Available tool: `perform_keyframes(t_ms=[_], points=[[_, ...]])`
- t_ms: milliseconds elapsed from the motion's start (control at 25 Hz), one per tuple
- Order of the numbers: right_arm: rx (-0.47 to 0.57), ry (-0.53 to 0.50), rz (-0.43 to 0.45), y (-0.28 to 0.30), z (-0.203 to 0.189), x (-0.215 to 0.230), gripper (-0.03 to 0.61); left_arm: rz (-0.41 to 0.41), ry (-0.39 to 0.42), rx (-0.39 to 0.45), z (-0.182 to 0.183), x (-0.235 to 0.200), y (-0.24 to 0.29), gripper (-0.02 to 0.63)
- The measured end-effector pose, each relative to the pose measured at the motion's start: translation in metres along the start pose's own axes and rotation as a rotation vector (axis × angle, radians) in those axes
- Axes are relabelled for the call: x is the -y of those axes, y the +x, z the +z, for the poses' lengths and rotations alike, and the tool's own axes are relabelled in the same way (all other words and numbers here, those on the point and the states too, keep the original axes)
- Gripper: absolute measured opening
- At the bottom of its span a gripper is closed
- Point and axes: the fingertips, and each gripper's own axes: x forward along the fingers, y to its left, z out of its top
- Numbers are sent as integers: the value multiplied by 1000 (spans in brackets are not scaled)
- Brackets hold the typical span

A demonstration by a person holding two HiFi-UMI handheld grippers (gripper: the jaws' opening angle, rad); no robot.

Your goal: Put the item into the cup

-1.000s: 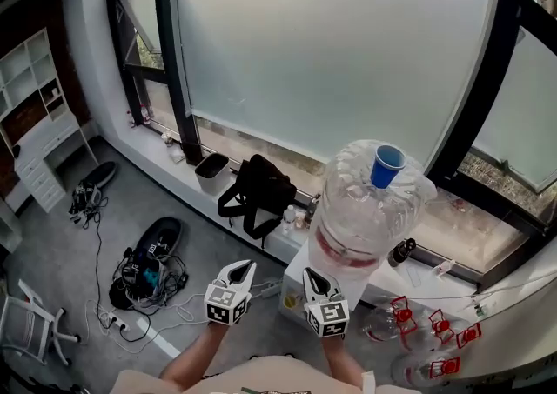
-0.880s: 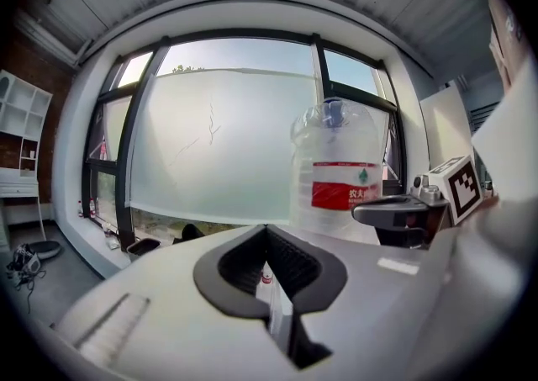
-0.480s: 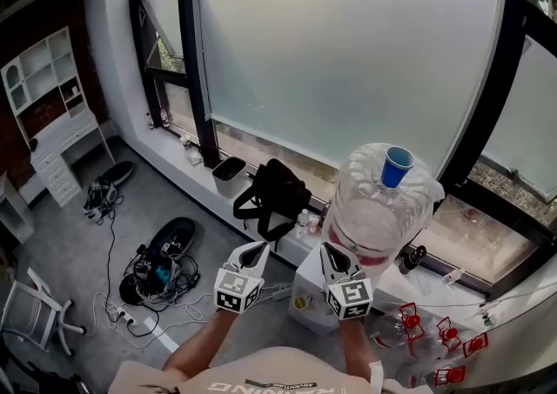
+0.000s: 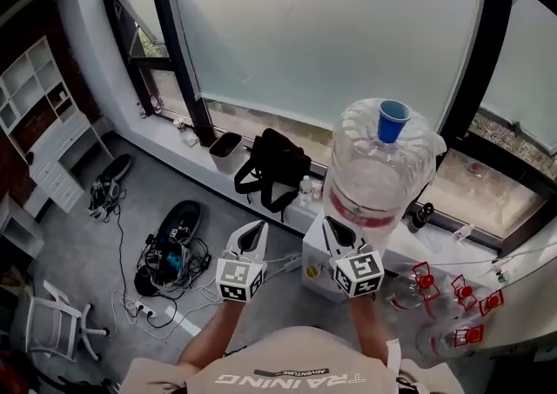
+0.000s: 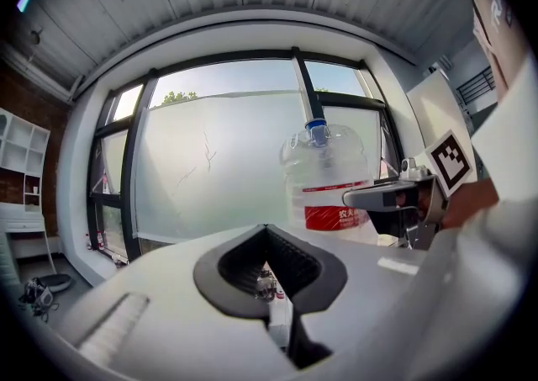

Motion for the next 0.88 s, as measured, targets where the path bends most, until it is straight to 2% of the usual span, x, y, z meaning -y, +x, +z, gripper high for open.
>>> perform_keyframes(t_ms=[120, 440, 720, 880], points=[[-23, -29, -20, -10, -9, 1, 12, 3, -46, 1, -6, 2, -2, 8], [-11, -31, -32, -12, -10, 4, 12, -58, -56, -11, -8, 17, 6, 8], [-25, -40, -15, -16, -25, 2, 12, -42, -57, -34, -21, 17, -2, 8], [-41, 20, -6, -18, -38, 4, 12, -15, -81, -48, -30, 10, -11, 8]])
